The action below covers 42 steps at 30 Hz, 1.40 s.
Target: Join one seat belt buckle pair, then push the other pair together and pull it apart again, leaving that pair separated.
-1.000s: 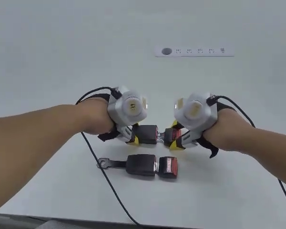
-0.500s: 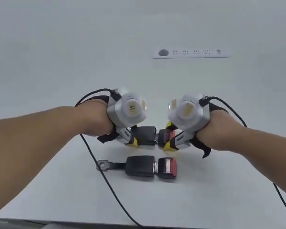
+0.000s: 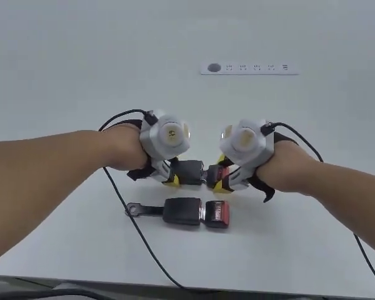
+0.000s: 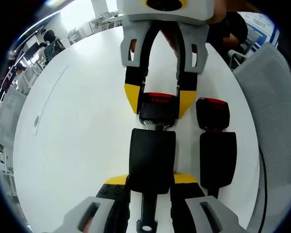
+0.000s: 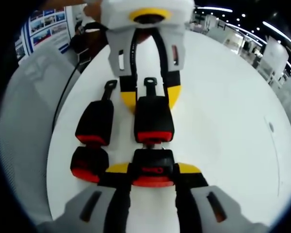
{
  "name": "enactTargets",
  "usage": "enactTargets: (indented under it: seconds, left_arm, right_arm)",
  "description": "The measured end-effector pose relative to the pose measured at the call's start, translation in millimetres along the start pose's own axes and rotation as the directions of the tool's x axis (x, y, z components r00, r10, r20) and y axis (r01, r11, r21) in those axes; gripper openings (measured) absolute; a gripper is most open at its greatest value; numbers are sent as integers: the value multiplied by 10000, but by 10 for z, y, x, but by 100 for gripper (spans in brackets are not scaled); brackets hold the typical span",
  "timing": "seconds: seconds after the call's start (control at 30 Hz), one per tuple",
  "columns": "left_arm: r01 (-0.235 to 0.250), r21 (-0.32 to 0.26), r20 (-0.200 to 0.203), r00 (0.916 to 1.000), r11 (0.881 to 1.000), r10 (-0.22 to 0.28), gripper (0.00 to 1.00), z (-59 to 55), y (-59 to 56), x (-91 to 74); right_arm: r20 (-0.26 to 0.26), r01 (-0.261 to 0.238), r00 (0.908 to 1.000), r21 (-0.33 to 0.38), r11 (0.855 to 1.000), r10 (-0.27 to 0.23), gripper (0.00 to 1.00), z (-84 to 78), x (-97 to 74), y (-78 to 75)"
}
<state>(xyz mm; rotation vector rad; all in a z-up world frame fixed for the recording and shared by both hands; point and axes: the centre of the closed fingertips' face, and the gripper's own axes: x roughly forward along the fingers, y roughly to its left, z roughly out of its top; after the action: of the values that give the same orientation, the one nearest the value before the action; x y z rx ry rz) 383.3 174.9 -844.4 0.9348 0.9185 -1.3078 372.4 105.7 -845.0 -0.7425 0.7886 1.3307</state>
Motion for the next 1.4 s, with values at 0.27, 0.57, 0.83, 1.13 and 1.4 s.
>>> enactTargets:
  seconds: [0.27,0.57,0.83,1.13,1.4]
  left_arm:
    - [49,-11,36,10000,10000,-49,32,3,-1,3]
    - [19,16,-36,10000,10000,-19,32,23,-28,-9]
    - [7,-39,-78,10000,10000,-8,32,55,-79,-43]
    - [-54,-61,-128,9999,10000,53,32,51,-74,-51]
    - [-48,-315,68,10000,9995,50,33,25,-20,-35]
  right_arm:
    - [-149,19,9999,-69,10000,-20,35,-126,-81,0]
    - [-343,208,9992,-2,9998,-208,35,-429,-287,12]
    - [-853,414,9955,127,9991,-402,36,-902,-600,-13]
    - [-1367,622,9888,128,9980,-599,37,-1265,-831,-22]
    - [-1413,1181,9835,270,9926,-1132,41,-1285,-862,-68]
